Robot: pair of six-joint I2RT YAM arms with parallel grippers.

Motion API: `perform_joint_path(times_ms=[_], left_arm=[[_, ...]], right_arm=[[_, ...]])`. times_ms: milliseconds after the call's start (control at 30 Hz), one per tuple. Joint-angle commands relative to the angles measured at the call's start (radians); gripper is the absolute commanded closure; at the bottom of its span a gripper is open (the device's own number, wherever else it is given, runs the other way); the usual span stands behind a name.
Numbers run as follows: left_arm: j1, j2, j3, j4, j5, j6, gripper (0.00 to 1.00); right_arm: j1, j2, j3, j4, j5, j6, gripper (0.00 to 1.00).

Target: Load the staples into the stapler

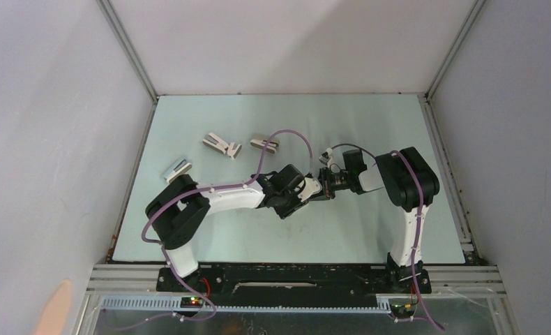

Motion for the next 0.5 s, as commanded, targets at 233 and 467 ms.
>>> perform_joint_path(times_ms=[233,467], left_arm=[[-0.007,0.004,-0.002,0.036,-0.034,-0.010,0.65],[-0.009,0.005,-0.004,0.033,-0.037,-0.008,0.67]], right_arm=[[-0.011,-0.023,0.010,-0.031,0.022,-0.049,1.00],[-0.046,-0.068,0.006,-0.110,0.044,-0.100,1.00]])
